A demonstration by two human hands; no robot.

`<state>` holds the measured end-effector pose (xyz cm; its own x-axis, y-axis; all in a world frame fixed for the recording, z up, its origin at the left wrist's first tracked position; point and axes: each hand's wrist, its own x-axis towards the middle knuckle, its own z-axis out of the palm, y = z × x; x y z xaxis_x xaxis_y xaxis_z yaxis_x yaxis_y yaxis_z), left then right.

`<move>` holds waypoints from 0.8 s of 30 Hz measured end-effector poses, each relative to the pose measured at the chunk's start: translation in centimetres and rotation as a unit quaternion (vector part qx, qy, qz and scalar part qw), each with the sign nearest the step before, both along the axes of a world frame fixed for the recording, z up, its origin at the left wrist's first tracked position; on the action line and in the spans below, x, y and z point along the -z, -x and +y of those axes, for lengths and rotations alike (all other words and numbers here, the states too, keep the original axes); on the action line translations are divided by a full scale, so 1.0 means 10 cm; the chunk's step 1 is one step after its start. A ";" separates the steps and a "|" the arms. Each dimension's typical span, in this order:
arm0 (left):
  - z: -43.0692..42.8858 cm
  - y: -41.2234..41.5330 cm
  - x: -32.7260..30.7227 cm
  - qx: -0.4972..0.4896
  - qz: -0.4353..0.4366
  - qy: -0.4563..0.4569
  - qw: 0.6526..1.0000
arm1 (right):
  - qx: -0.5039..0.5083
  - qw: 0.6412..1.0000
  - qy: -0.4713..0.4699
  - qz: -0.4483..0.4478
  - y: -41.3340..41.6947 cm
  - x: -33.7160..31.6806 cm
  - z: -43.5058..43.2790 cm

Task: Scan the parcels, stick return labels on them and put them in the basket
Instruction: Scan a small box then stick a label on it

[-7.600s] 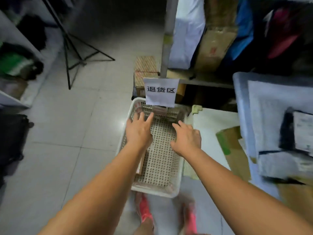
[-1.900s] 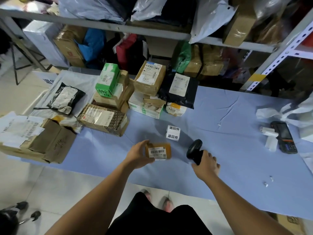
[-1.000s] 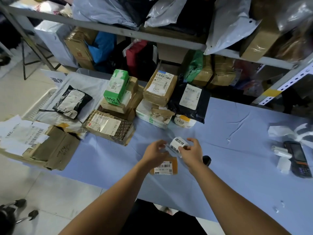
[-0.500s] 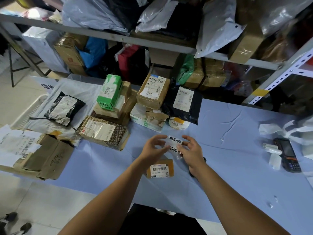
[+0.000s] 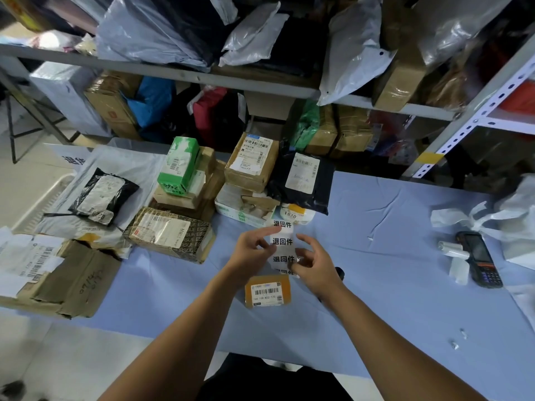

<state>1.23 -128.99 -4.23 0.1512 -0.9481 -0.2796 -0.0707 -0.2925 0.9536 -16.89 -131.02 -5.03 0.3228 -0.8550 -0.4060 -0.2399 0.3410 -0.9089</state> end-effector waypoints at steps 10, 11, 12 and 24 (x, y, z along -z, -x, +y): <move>0.16 0.03 -0.15 0.081 0.033 0.022 0.996 | 0.106 0.991 -0.031 -0.079 -0.07 -0.22 -0.05; 0.17 0.03 -0.17 0.083 0.039 0.027 0.995 | 0.100 0.993 -0.014 -0.067 -0.07 -0.23 -0.05; 0.17 0.04 -0.20 0.079 0.046 0.031 0.995 | 0.091 0.994 0.003 -0.053 -0.07 -0.24 -0.04; 0.10 0.17 -0.30 0.094 -0.381 0.191 0.900 | 0.101 0.994 0.003 -0.050 -0.06 -0.29 0.03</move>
